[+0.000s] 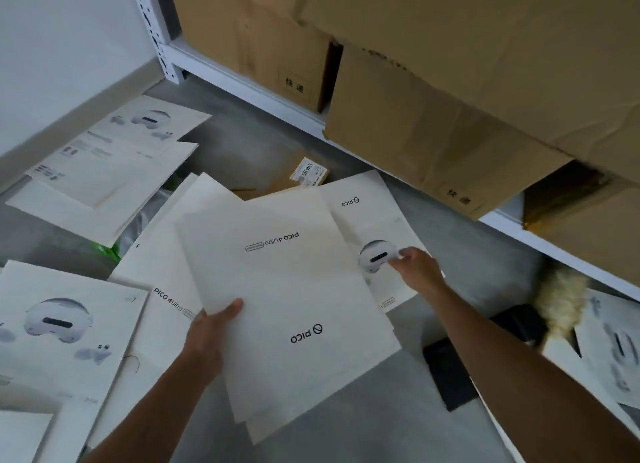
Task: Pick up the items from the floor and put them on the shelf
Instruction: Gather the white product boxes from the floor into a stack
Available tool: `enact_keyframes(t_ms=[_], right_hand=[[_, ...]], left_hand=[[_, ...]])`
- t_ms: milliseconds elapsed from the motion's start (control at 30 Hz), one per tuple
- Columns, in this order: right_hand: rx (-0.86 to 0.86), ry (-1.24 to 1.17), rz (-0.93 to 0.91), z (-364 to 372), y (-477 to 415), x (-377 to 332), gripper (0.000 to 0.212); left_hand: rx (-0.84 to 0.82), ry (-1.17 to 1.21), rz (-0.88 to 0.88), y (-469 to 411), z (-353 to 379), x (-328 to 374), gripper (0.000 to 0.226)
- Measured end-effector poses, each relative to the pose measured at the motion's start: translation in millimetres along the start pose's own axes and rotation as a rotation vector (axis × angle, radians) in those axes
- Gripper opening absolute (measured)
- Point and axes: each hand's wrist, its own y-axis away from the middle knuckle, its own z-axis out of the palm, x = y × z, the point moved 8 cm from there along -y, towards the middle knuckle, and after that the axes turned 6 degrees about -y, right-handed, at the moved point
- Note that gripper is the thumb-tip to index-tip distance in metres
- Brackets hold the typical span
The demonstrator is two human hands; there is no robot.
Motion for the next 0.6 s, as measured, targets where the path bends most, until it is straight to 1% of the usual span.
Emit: enact_keyframes(t_ms=[33, 100, 133, 200, 267, 300, 367, 400, 433, 500, 533, 567, 600], right_hand=[[0.01, 0.021, 0.025, -2, -28, 11, 0.066], [0.024, 0.017, 0.099, 0, -82, 31, 0.095], [0.033, 0.01, 0.131, 4, -104, 36, 0.108], [0.067, 0.013, 0.187, 13, -136, 40, 0.128], [0.114, 0.117, 0.214, 21, -147, 36, 0.139], [0.111, 0.174, 0.23, 28, -150, 36, 0.143], [0.071, 0.166, 0.267, 42, -142, 45, 0.145], [0.045, 0.092, 0.251, 47, -134, 48, 0.136], [0.023, -0.028, 0.2, 48, -126, 48, 0.115], [-0.005, -0.264, 0.07, 33, -104, 44, 0.057], [-0.007, -0.321, 0.023, 17, -91, 40, 0.039], [-0.004, -0.352, -0.022, -3, -79, 38, 0.029], [0.011, -0.367, -0.062, -25, -69, 39, 0.024]], left_hand=[[0.008, -0.007, 0.023, -8, 2, -1, 0.042], [0.029, -0.026, 0.088, -23, 1, -2, 0.024], [0.046, -0.035, 0.115, -29, -3, -3, 0.02], [0.084, -0.045, 0.147, -40, -12, -7, 0.02], [0.123, -0.045, 0.162, -44, -23, -12, 0.014], [0.14, -0.048, 0.164, -41, -27, -14, 0.012], [0.169, -0.046, 0.153, -35, -32, -20, 0.013], [0.175, -0.04, 0.149, -31, -34, -20, 0.014], [0.182, -0.036, 0.142, -26, -35, -18, 0.018], [0.184, -0.046, 0.107, -20, -40, -16, 0.029], [0.181, -0.048, 0.096, -19, -42, -14, 0.032], [0.183, -0.053, 0.093, -17, -44, -12, 0.031], [0.189, -0.067, 0.094, -15, -46, -10, 0.025]])
